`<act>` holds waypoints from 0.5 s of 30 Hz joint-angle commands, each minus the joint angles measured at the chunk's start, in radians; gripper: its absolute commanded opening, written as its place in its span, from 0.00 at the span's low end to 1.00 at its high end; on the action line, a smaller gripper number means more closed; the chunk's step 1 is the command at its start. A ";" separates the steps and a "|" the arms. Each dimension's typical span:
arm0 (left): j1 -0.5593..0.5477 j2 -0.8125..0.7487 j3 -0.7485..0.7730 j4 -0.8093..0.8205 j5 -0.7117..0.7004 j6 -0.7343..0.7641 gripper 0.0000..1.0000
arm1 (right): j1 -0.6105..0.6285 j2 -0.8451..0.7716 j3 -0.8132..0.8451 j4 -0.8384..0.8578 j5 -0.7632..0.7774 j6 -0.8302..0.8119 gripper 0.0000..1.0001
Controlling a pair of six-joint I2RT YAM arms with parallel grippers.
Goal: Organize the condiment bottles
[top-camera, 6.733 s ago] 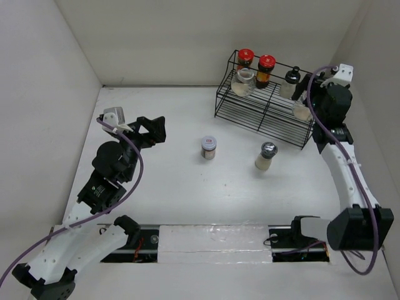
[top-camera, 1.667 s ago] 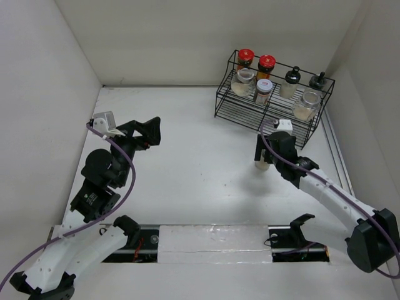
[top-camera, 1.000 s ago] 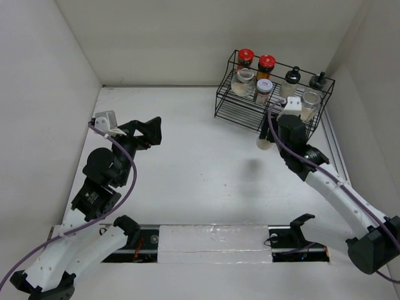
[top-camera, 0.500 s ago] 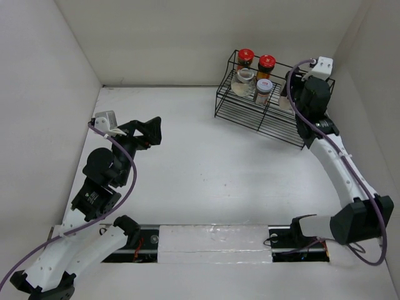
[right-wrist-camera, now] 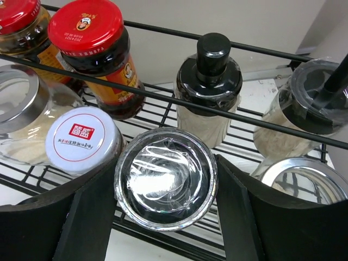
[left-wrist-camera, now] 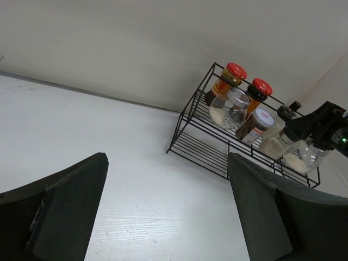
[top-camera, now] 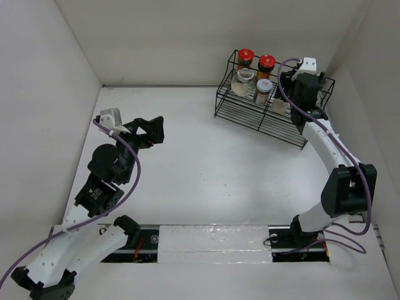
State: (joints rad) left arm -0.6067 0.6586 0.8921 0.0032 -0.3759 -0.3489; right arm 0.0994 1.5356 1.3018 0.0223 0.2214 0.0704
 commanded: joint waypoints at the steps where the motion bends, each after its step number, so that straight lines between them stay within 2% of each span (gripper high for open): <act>1: 0.002 -0.002 -0.001 0.040 -0.014 0.013 0.87 | -0.006 -0.003 0.062 0.126 -0.025 0.000 0.56; 4: 0.002 0.007 -0.001 0.040 -0.014 0.013 0.88 | -0.006 0.009 0.053 0.126 -0.034 0.009 0.64; 6: 0.002 0.007 -0.001 0.040 -0.004 0.022 0.90 | -0.006 0.009 0.053 0.126 -0.034 0.009 0.74; 8: 0.002 0.018 -0.001 0.040 0.021 0.022 0.99 | -0.006 0.009 0.053 0.126 -0.034 0.009 0.83; 9: 0.002 0.018 -0.001 0.040 0.031 0.022 0.99 | -0.006 0.000 0.053 0.126 -0.034 0.009 0.90; 10: 0.002 0.027 -0.001 0.040 0.031 0.022 0.99 | -0.006 0.000 0.053 0.126 -0.034 0.018 0.94; 12: 0.002 0.027 -0.001 0.040 0.040 0.031 0.99 | -0.006 -0.025 0.062 0.126 -0.034 0.019 1.00; 15: 0.002 0.027 0.008 0.040 0.066 0.031 0.99 | 0.003 -0.080 0.073 0.117 -0.045 0.019 1.00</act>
State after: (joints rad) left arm -0.6067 0.6853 0.8921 0.0036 -0.3447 -0.3363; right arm 0.0990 1.5402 1.3106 0.0788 0.1959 0.0826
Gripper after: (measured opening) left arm 0.986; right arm 0.998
